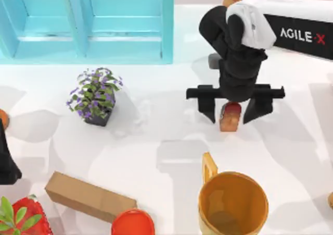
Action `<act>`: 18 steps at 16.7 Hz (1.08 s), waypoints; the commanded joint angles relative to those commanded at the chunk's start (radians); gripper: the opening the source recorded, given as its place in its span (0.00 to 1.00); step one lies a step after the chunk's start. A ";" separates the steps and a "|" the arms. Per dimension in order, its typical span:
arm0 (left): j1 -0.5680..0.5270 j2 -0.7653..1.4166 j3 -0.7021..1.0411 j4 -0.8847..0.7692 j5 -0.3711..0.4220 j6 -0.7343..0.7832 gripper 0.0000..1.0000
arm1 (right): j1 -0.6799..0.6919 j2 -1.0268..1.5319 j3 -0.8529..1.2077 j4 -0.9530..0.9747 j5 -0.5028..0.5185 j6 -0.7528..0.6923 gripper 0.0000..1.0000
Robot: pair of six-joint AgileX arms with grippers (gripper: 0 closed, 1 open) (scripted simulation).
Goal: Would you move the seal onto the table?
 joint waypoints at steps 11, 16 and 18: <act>0.000 0.000 0.000 0.000 0.000 0.000 1.00 | -0.002 0.000 0.003 -0.003 0.000 0.000 1.00; 0.000 0.000 0.000 0.000 0.000 0.000 1.00 | 0.000 0.020 0.165 -0.162 0.000 0.002 1.00; 0.000 0.000 0.000 0.000 0.000 0.000 1.00 | 0.000 0.024 0.280 -0.271 0.000 0.002 1.00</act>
